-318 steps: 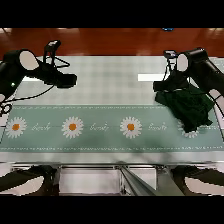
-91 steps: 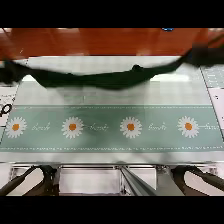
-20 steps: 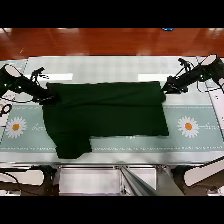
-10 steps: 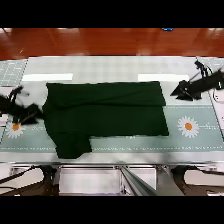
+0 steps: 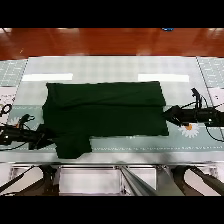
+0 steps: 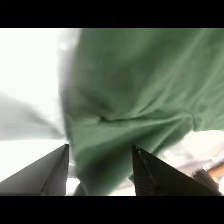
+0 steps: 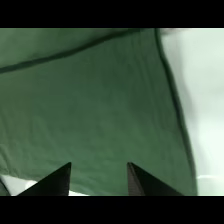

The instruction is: Fold the shirts.

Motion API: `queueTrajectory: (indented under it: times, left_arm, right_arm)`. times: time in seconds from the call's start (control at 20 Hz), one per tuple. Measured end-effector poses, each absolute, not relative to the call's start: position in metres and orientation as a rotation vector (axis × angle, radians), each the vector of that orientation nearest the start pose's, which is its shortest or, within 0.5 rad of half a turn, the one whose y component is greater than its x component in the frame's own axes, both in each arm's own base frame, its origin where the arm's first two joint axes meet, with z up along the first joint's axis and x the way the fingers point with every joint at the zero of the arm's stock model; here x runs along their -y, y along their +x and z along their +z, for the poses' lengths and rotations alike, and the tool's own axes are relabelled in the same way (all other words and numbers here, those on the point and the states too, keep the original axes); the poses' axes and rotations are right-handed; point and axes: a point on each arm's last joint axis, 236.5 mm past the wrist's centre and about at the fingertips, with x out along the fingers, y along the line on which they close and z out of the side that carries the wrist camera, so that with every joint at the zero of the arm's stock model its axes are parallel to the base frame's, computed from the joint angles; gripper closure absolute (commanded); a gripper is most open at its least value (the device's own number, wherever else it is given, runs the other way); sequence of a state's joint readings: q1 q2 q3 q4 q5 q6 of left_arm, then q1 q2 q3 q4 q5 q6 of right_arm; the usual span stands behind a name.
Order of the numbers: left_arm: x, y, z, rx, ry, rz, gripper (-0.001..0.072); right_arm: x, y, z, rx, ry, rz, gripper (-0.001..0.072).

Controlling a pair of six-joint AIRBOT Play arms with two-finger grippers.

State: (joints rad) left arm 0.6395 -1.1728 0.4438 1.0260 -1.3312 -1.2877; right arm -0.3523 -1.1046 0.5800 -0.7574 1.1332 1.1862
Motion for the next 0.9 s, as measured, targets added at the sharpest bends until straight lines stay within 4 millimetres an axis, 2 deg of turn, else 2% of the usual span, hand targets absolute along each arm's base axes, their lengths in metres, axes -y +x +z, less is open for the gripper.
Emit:
queueTrajectory:
  times: [0.1, 0.15, 0.2, 0.3, 0.4, 0.55, 0.75, 0.9]
  left_arm:
    - [0.034, 0.168, -0.110, -1.693, -1.010, -0.075, 0.0205]
    - [0.041, 0.167, -0.111, -1.709, -1.005, -0.088, 0.0425]
    - [0.044, 0.166, -0.114, -1.722, -0.979, -0.090, 0.0676]
    - [0.049, 0.169, -0.118, -1.715, -0.937, -0.105, 0.0689]
    - [0.054, 0.170, -0.119, -1.717, -0.907, -0.137, 0.0689]
    - [0.057, 0.171, -0.118, -1.709, -0.881, -0.165, 0.0689]
    - [0.059, 0.172, -0.117, -1.702, -0.871, -0.184, 0.0689]
    - [0.061, 0.174, -0.117, -1.696, -0.872, -0.195, 0.0689]
  right_arm:
    - [-0.065, 0.282, -0.053, -1.285, 0.817, 0.274, 0.0306]
    - [-0.066, 0.282, -0.053, -1.279, 0.827, 0.276, 0.0306]
    - [-0.067, 0.283, -0.051, -1.270, 0.837, 0.277, 0.0306]
    - [-0.061, 0.284, -0.052, -1.258, 0.850, 0.259, 0.0306]
    - [-0.043, 0.281, -0.058, -1.262, 0.853, 0.196, 0.0306]
    - [-0.020, 0.257, -0.075, -1.352, 0.846, 0.095, 0.0306]
    - [-0.016, 0.231, -0.084, -1.455, 0.849, 0.060, 0.0306]
    - [-0.021, 0.217, -0.092, -1.535, 0.847, 0.070, 0.0306]
